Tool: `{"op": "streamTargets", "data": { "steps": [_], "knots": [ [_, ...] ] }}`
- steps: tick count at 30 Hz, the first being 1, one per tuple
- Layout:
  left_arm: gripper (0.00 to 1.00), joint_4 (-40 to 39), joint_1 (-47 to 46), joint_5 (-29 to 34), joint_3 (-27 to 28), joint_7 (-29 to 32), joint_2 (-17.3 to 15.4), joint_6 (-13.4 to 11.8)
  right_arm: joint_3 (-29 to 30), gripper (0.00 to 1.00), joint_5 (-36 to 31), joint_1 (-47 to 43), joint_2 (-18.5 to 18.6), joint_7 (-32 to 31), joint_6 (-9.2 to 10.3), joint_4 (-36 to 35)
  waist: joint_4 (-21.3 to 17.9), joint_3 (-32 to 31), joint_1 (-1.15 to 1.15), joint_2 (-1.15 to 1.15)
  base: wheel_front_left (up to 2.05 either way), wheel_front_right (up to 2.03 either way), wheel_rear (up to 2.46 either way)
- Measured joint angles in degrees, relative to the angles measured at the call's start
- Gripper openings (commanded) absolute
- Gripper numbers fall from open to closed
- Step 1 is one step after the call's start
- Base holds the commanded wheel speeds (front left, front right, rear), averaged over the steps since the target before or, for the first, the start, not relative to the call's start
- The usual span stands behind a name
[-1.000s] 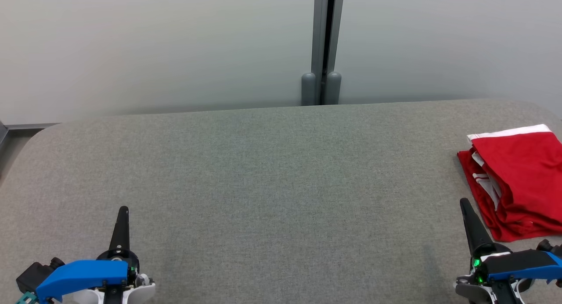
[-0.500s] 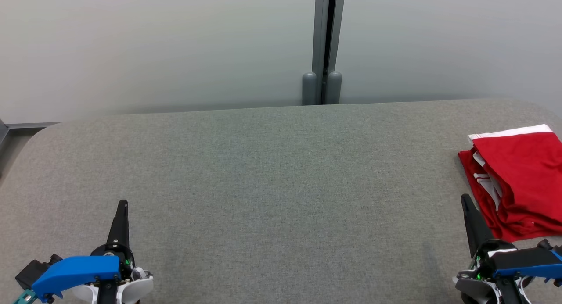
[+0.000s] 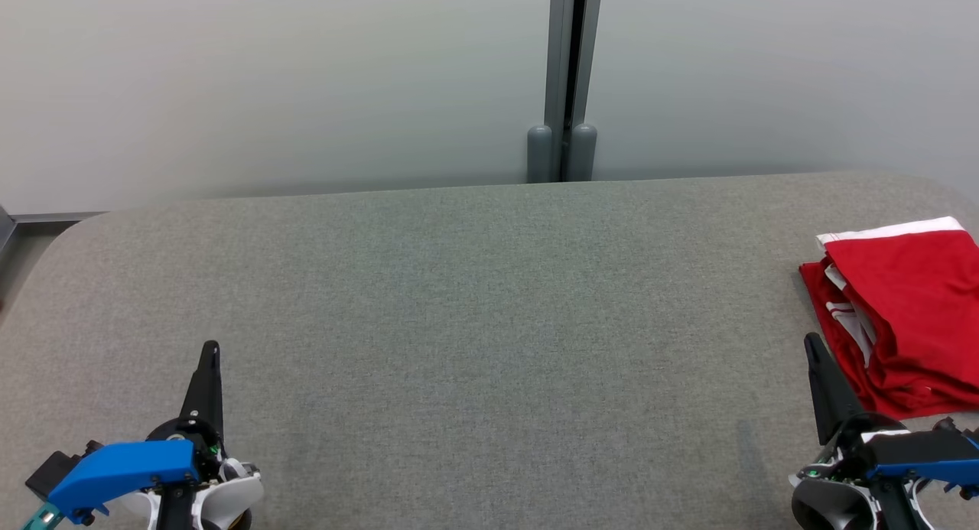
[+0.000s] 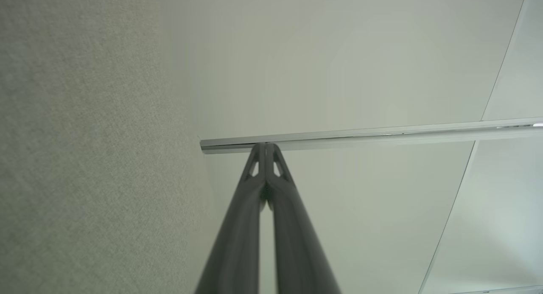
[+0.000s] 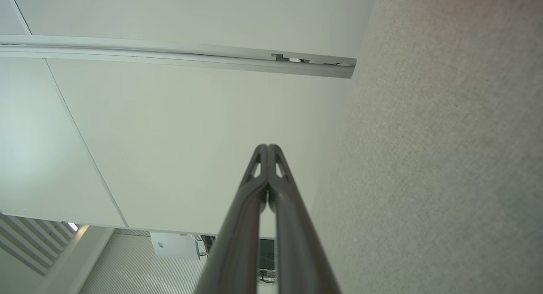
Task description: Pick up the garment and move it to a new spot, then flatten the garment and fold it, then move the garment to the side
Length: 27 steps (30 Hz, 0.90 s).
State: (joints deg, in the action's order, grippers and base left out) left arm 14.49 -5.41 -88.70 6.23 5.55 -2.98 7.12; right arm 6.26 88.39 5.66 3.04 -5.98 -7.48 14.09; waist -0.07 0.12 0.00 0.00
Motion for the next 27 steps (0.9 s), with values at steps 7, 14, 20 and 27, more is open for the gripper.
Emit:
{"op": "streamTargets", "data": {
  "steps": [7,14,20,27],
  "knots": [
    [0.00,-0.2,-0.4,-2.5,0.2,0.8,0.0,0.0,0.2,0.00,2.7,0.1,-0.1,-0.4,0.00,0.0,0.0,0.0,0.00,0.00,0.00,0.00,0.00],
    [0.00,-0.3,-0.6,-3.6,0.3,1.0,0.0,0.1,0.2,0.00,3.9,0.2,-0.1,-0.5,0.00,0.0,0.1,0.1,0.00,0.00,0.00,0.00,0.00],
    [0.00,-0.3,-0.6,-3.6,0.3,1.0,0.0,0.1,0.2,0.00,3.9,0.3,-0.1,-0.5,0.00,0.0,0.1,0.1,0.00,0.00,0.00,0.00,0.00],
    [0.00,-0.3,-0.6,-3.6,0.3,1.0,0.0,0.1,0.2,0.00,3.9,0.3,-0.1,-0.5,0.00,0.0,0.1,0.1,0.00,0.00,0.00,0.00,0.00]
  ]
}}
